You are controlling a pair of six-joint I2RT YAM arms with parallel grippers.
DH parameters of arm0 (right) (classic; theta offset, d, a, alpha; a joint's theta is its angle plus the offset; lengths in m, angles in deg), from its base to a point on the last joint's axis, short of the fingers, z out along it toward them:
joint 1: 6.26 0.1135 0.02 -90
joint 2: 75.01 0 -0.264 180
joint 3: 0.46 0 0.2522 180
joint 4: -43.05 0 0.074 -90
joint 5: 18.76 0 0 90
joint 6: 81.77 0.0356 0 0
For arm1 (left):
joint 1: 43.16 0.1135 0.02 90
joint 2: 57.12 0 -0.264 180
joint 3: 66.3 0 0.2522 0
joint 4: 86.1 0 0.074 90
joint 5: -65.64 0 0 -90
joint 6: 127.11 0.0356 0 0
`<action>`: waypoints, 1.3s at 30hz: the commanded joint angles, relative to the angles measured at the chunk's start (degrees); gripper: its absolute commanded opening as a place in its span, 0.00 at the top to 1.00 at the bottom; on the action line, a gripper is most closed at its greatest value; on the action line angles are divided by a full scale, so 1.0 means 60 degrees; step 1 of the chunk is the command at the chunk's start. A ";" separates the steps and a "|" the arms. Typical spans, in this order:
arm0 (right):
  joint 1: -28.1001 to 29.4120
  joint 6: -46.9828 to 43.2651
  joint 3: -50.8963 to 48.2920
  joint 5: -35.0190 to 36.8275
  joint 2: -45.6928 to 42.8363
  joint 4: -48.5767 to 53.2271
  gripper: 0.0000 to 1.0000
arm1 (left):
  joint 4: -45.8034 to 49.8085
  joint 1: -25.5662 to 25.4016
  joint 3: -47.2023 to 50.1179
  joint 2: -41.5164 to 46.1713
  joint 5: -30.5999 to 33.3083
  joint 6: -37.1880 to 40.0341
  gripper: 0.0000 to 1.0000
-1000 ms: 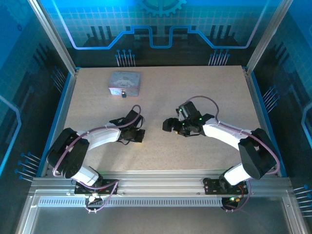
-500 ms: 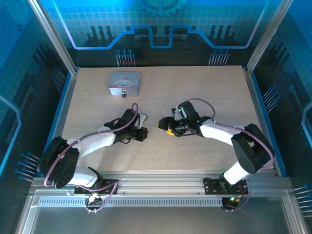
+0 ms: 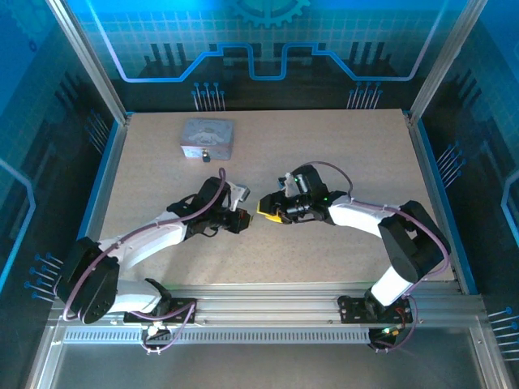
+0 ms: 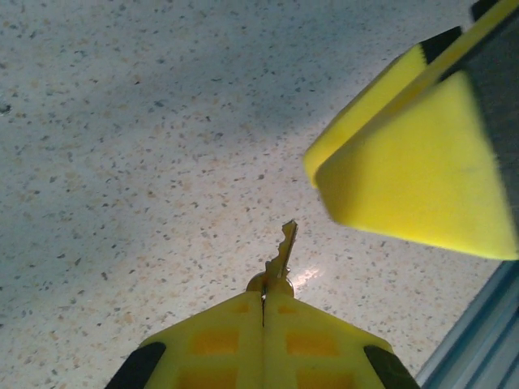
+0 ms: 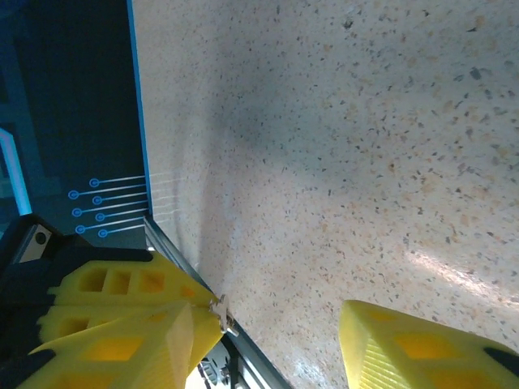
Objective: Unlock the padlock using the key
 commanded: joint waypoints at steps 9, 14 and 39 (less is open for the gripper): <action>0.0308 -0.0055 0.0736 -0.0559 0.0126 0.0076 0.61 | 0.0207 -0.0117 -0.0295 0.0333 -0.0569 0.0004 1.00; 0.0382 -0.0032 0.0804 -0.0591 0.0200 0.0091 0.65 | 0.0323 -0.0115 -0.0281 0.0512 -0.0561 0.0029 1.00; 0.0632 -0.0262 0.1353 -0.0442 0.0144 0.1101 0.93 | 0.0262 -0.0107 0.0015 0.1087 -0.0177 -0.0234 1.00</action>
